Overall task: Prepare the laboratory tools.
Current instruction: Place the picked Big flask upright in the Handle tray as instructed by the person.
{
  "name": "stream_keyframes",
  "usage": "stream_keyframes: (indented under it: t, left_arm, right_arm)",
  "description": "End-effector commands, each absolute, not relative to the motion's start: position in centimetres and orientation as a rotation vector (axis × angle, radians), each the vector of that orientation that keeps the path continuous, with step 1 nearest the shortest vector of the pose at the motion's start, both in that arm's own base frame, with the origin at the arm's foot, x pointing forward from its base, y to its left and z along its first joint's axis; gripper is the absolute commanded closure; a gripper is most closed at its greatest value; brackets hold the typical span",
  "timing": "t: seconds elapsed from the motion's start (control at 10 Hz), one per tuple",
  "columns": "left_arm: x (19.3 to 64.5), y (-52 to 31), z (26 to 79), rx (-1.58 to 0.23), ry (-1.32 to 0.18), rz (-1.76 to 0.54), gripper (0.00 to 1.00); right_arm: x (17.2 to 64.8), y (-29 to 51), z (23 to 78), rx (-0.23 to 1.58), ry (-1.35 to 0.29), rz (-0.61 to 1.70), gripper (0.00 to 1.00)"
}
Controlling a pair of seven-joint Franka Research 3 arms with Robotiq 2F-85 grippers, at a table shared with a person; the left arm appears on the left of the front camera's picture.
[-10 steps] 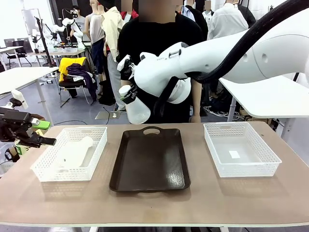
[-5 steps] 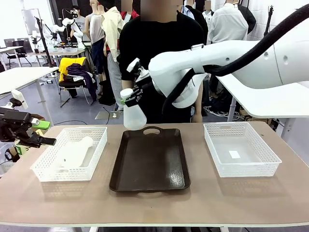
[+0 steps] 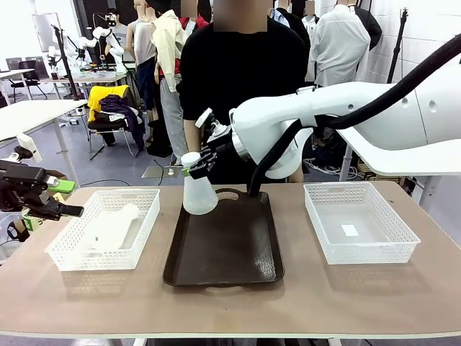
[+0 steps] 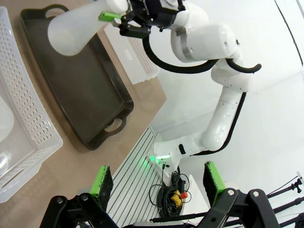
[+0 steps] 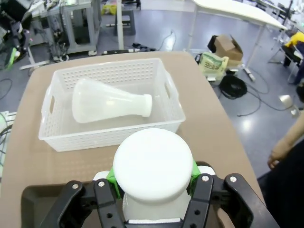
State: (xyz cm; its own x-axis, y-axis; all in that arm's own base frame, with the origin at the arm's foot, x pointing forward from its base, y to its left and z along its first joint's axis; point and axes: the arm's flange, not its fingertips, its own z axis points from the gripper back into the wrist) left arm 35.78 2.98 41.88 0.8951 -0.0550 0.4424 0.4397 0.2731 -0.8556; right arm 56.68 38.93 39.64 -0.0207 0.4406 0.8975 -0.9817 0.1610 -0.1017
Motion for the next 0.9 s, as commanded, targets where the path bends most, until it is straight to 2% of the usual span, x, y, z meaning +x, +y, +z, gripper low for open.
stream_keyframes:
  t: [0.0, 0.7, 0.8]
  left_arm:
    - [35.8, 3.1, 42.0, -1.267, -0.370, -0.346, 0.00]
    - [35.8, 3.1, 42.0, -1.267, -0.370, -0.346, 0.00]
    - [35.8, 3.1, 42.0, -1.267, -0.370, -0.346, 0.00]
  right_arm:
    - [56.3, 37.7, 38.6, 0.759, -0.997, 1.305, 1.00]
    - [56.6, 35.3, 36.5, 0.678, -0.866, 1.220, 1.00]
    - [56.6, 35.3, 36.1, 0.647, -0.815, 1.213, 0.97]
